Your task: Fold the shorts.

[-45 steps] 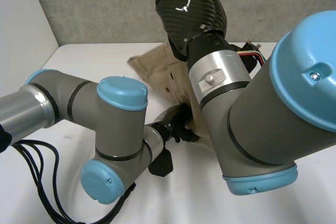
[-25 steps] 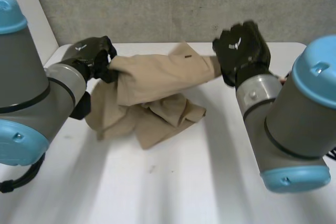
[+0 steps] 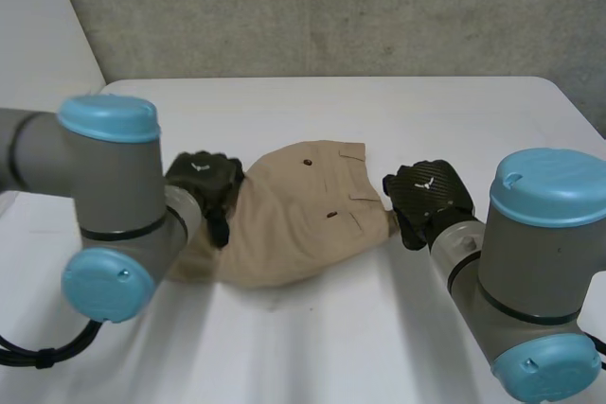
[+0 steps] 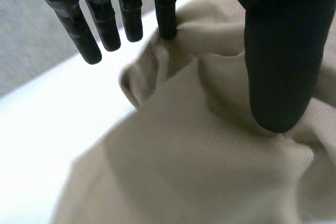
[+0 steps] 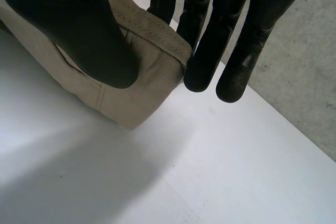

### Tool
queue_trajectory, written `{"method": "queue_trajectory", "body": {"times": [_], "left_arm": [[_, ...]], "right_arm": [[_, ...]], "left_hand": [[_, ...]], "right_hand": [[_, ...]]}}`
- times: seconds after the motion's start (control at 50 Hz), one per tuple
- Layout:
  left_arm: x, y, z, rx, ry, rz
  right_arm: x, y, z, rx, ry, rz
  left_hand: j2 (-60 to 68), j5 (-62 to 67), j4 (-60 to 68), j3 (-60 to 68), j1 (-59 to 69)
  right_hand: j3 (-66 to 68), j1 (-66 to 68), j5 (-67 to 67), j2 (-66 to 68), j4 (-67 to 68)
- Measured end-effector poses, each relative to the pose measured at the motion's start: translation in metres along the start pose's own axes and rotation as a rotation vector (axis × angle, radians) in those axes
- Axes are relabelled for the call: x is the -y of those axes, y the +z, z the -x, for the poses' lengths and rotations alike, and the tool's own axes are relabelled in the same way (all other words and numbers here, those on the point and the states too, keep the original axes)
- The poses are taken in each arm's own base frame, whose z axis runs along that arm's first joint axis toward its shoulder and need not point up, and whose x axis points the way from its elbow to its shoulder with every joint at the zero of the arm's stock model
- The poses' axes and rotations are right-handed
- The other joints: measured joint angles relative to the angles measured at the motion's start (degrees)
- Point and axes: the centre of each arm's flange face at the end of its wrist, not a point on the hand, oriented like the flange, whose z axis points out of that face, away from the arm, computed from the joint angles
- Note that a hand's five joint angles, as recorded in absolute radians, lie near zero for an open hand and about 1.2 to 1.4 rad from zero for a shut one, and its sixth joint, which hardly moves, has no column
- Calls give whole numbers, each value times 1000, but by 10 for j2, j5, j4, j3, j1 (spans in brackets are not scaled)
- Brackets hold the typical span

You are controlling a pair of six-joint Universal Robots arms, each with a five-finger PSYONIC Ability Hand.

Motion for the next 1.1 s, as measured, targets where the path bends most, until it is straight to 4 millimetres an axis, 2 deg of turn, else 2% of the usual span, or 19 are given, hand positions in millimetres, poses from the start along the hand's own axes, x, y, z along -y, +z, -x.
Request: {"method": "queue_trajectory", "body": {"times": [0.06, 0.1, 0.12, 0.14, 0.18, 0.22, 0.24, 0.28, 0.36, 0.48, 0.56, 0.68, 0.86, 0.94, 1.1], "left_arm": [[10, -15, 5, 7, -7, -30], [15, -33, 10, 11, -12, -49], [15, -35, 10, 11, -13, -50], [14, -48, 13, 9, -14, -51], [13, -52, 13, 8, -14, -50], [1, -69, 16, 1, -12, -33], [1, -69, 16, 1, -12, -33], [-13, -79, 19, 0, -9, -14], [-32, -85, 27, 3, 10, 12], [-49, -87, 35, -19, 47, 44], [-58, -86, 38, -48, 54, 67], [-62, -79, 42, -52, 48, 75], [-62, -47, 50, -14, 50, 26], [-65, -26, 52, -5, 52, 21], [-74, 0, 52, -10, 53, 45]], "right_arm": [[0, 1, -2, -4, 4, -1], [0, 1, -2, -6, 4, -2], [0, 1, -2, -7, 4, -2], [0, 1, -3, -8, 3, -2], [0, 2, -3, -8, 3, -2], [0, 2, -3, -9, 1, -2], [0, 2, -3, -9, 1, -2], [0, 2, -2, -10, 1, -2], [-1, 1, -2, -9, 0, 0], [-2, 1, -2, -7, 0, 5], [-3, 1, -1, -5, -1, 8], [-4, 0, -1, -4, -2, 11], [-5, -1, 0, 1, -3, 15], [-6, -1, 1, 4, -3, 14], [-6, -1, 3, 23, -3, 8]], "left_hand": [[-8, -4, -1, -1, 0], [-8, -5, -1, -1, 0], [-8, -5, -1, -1, 0], [-8, -5, -1, -1, 0], [-8, -5, -1, -1, 0], [-8, -4, 0, -1, 0], [-8, -4, 0, -1, 0], [7, 13, 10, 6, 3], [77, 86, 85, 81, 70], [103, 113, 113, 107, 91], [106, 116, 115, 109, 91], [106, 117, 115, 109, 91], [106, 116, 114, 109, 91], [106, 114, 114, 109, 91], [106, 115, 114, 109, 91]], "right_hand": [[0, 0, 0, 0, 0], [0, 0, 0, 0, 0], [0, 0, 0, 0, 0], [0, 0, 0, 0, 0], [0, 0, 0, 0, 0], [0, 0, 0, 0, 0], [0, 0, 0, 0, 0], [0, 0, 0, 0, 0], [0, 0, 0, 0, 0], [0, 0, 0, 0, 0], [0, 0, 0, 0, 0], [0, 0, 0, 0, 0], [0, 0, 0, 0, 0], [0, 0, 0, 0, 0], [2, 0, 0, 1, 0]]}}
